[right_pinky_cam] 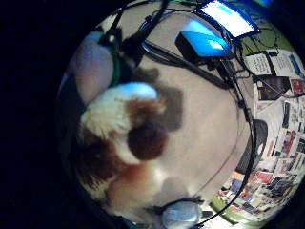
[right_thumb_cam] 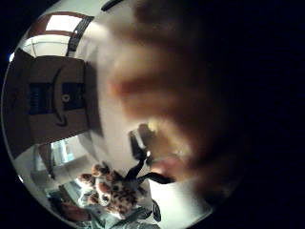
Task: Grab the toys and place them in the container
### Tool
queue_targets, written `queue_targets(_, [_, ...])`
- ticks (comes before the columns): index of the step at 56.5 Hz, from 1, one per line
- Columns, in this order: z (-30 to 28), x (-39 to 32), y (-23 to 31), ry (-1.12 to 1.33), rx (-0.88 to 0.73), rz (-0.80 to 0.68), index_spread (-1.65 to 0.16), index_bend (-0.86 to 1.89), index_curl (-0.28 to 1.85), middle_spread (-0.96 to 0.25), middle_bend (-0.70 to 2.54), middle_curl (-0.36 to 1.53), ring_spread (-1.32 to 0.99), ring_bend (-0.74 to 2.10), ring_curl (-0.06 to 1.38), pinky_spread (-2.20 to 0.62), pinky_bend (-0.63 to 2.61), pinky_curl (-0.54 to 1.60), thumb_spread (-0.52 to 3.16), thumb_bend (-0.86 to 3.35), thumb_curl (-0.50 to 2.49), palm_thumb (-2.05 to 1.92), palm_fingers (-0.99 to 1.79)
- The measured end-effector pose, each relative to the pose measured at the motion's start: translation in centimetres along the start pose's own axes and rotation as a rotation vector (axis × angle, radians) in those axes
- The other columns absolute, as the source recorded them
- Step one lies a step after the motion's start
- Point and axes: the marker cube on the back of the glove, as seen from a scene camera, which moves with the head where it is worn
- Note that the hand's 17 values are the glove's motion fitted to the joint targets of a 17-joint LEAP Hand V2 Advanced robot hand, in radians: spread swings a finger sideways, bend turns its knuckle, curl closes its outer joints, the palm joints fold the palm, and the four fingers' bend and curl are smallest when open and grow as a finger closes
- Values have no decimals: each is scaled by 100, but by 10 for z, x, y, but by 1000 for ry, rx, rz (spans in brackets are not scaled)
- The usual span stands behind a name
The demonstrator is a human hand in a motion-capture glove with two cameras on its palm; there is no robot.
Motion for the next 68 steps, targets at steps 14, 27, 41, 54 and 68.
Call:
queue_targets(14, [6, -6, -2, 41, 215, -67, -19, 21, 25, -17, 70, 47, -36, 104, 48, -36, 79, 37, 94, 19, 46, 57, 122])
queue_targets(27, [2, -14, 1, 75, 281, -90, -19, 61, 42, -20, 97, 60, -35, 120, 56, -40, 82, 43, 63, 14, 60, 62, 133])
queue_targets(41, [-16, -32, 27, -63, 39, -75, -18, 89, 59, -20, 114, 68, -34, 132, 61, -41, 91, 48, 45, 11, 72, 63, 121])
queue_targets(54, [-117, -60, 54, -20, 81, -183, -20, 87, 68, -20, 118, 73, -33, 141, 65, -40, 106, 55, 52, 5, 79, 54, 111])
queue_targets(68, [-270, -150, 106, 17, 287, -269, -23, 84, 77, -21, 119, 77, -32, 144, 66, -40, 110, 56, 58, 3, 88, 53, 107])
